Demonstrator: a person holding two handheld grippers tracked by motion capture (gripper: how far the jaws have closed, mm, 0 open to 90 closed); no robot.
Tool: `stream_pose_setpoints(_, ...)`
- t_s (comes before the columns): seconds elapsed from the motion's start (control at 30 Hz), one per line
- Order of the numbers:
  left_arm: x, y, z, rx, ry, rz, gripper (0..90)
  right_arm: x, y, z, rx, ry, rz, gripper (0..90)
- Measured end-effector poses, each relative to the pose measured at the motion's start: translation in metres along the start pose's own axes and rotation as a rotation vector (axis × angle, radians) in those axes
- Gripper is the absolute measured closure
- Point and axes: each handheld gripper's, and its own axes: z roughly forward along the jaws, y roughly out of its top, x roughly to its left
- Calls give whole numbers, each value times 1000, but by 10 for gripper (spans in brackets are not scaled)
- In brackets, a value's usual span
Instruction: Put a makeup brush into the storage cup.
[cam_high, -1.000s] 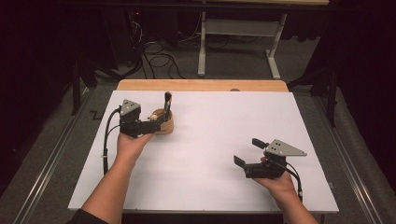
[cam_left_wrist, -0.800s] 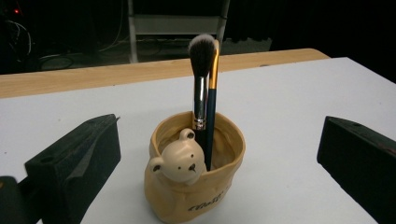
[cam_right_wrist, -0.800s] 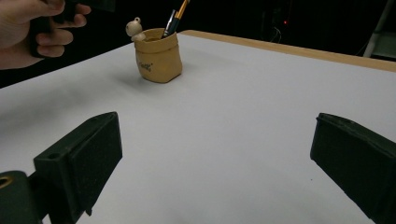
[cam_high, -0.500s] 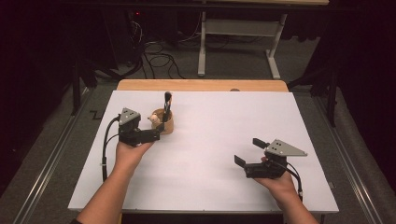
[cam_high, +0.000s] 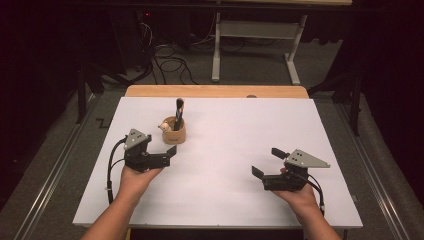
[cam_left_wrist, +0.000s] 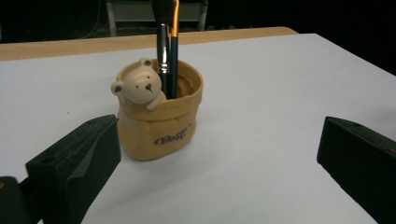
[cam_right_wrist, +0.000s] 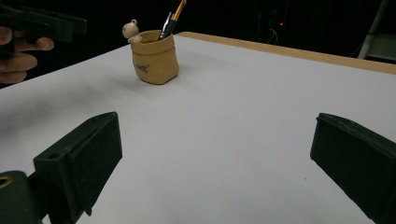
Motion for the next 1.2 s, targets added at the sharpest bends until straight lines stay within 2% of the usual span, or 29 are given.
stream_pose_setpoints(0.17,-7,-11,-10,13,-6,29,2,0,0,-1,-5,-4,1,26)
stream_pose_setpoints(0.33,-8,-26,-21,25,-27,26,2,-1,0,-2,-6,-8,1,22)
stream_pose_setpoints(0.4,-10,-32,-25,23,-35,45,2,-2,0,-3,-10,-13,3,20)
stream_pose_setpoints(0.47,-12,-38,-29,20,-40,88,2,-3,0,-4,-10,-23,10,15)
stream_pose_setpoints(0.57,-15,-41,-32,23,-74,95,2,-5,0,-6,-11,-43,10,8)
stream_pose_setpoints(0.63,-16,-42,-33,14,-75,112,2,-5,0,-8,-11,-60,-6,5)
stream_pose_setpoints(0.7,-14,-42,-35,0,-84,109,2,-4,-1,-12,-7,-81,-24,4)
stream_pose_setpoints(0.8,-10,-43,-35,-21,-85,102,2,-7,-4,-19,-13,-105,-24,4)
stream_pose_setpoints(0.97,-3,-44,-30,-13,-86,54,1,-11,-8,-23,-10,-133,-9,4)
stream_pose_setpoints(1.2,-5,-43,-30,-16,-83,68,2,-12,-9,-23,-11,-128,-4,4)
